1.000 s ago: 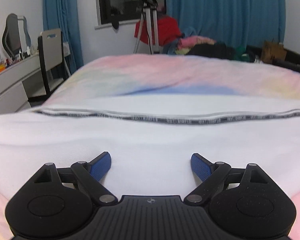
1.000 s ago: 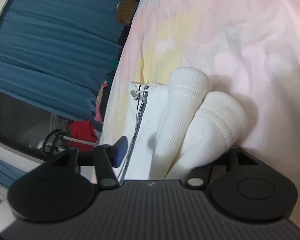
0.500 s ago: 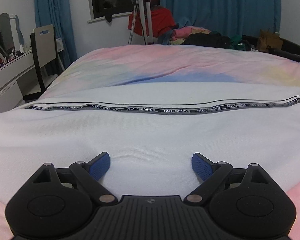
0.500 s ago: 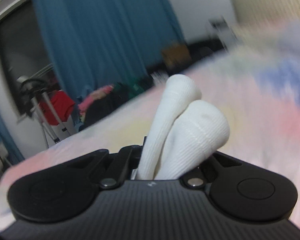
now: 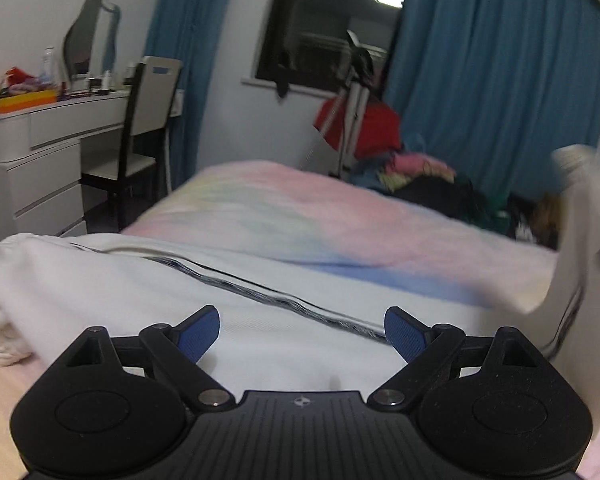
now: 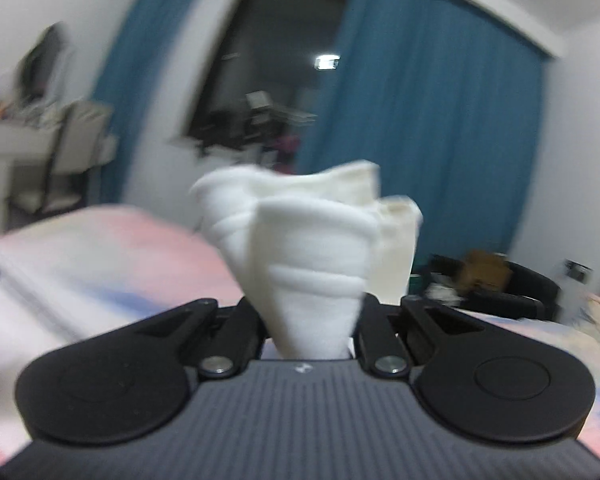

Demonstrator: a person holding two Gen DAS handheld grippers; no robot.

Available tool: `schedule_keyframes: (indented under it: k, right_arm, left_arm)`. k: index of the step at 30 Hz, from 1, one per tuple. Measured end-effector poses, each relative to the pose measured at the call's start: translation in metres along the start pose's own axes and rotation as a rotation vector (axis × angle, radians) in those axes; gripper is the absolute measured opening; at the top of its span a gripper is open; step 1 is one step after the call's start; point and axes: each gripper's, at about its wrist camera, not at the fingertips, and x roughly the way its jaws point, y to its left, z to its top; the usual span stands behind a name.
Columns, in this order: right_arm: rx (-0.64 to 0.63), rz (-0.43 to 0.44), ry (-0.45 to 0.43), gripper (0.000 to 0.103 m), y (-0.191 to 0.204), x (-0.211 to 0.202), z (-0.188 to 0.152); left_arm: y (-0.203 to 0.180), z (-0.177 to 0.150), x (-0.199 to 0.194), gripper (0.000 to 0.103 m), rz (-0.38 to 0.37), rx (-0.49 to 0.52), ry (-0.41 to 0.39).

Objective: Fold clothes

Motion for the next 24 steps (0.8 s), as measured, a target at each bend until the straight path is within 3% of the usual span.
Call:
schedule_keyframes:
  k: [6, 12, 15, 17, 21, 24]
  right_arm:
    - [-0.115, 0.195, 0.187, 0.011, 0.091, -0.004, -0.054]
    - [-0.101, 0.225, 0.249, 0.013, 0.084, -0.007, -0.058]
    - [-0.088, 0.302, 0.292, 0.032, 0.087, 0.003, -0.04]
    - [-0.029, 0.405, 0.328, 0.066, 0.077, -0.003, -0.035]
    - [0.075, 0.568, 0.362, 0.072, 0.048, -0.039, -0.02]
    - [0.123, 0.546, 0.376, 0.072, 0.023, -0.058, -0.013]
  left_arm:
    - [0.02, 0.004, -0.012, 0.091, -0.014, -0.055, -0.011]
    - [0.011, -0.002, -0.011, 0.091, -0.05, -0.056, -0.014]
    - [0.007, -0.004, -0.007, 0.091, -0.068, -0.05, -0.005]
    - [0.005, -0.006, -0.005, 0.091, -0.086, -0.045, 0.002]
    - [-0.005, -0.014, -0.002, 0.091, -0.118, -0.003, 0.014]
    - [-0.016, -0.022, 0.0, 0.091, -0.144, 0.032, 0.016]
